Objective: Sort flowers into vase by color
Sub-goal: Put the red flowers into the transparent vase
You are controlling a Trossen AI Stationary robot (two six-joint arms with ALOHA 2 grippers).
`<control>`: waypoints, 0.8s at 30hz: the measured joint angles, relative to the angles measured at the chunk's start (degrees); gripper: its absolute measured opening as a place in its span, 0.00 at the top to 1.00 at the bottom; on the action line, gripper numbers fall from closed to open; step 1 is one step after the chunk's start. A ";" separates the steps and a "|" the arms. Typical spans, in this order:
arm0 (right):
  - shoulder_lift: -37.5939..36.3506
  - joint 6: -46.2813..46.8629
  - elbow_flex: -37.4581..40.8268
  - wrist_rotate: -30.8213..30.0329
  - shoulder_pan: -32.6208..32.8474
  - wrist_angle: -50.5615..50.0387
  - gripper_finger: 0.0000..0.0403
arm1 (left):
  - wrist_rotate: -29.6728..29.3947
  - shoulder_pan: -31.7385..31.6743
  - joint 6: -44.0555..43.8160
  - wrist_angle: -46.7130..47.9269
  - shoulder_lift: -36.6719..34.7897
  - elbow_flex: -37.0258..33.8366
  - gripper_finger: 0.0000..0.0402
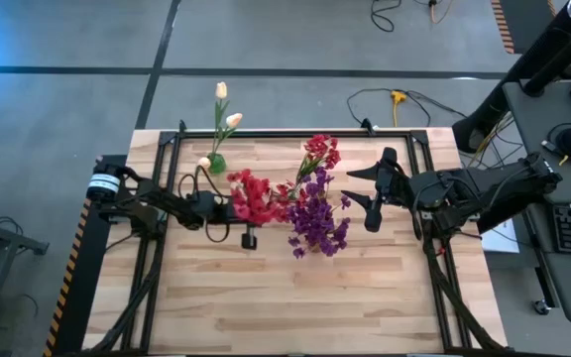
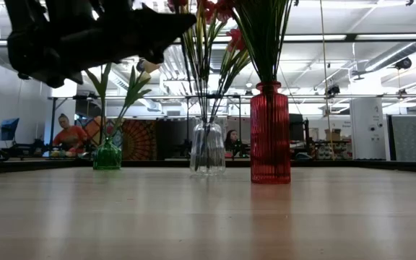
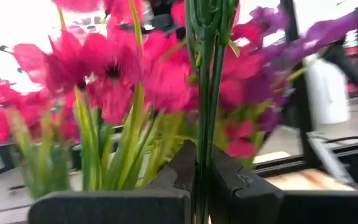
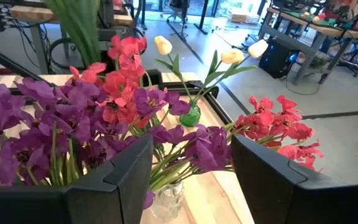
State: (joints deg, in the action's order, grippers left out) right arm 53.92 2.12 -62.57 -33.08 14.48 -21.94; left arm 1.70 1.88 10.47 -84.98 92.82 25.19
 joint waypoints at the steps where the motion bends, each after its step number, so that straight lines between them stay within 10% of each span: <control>1: -0.01 -0.09 0.00 0.00 0.00 -0.01 0.48 | -0.59 -0.28 0.40 -0.03 0.64 0.49 1.00; 24: 0.60 -0.69 0.02 -0.11 -0.02 -0.04 0.48 | 1.36 -6.46 4.52 -3.77 4.78 0.68 1.00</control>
State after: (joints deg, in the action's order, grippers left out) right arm 54.52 1.43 -62.54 -33.19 14.46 -21.97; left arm 3.06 -4.58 14.99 -88.75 97.59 25.87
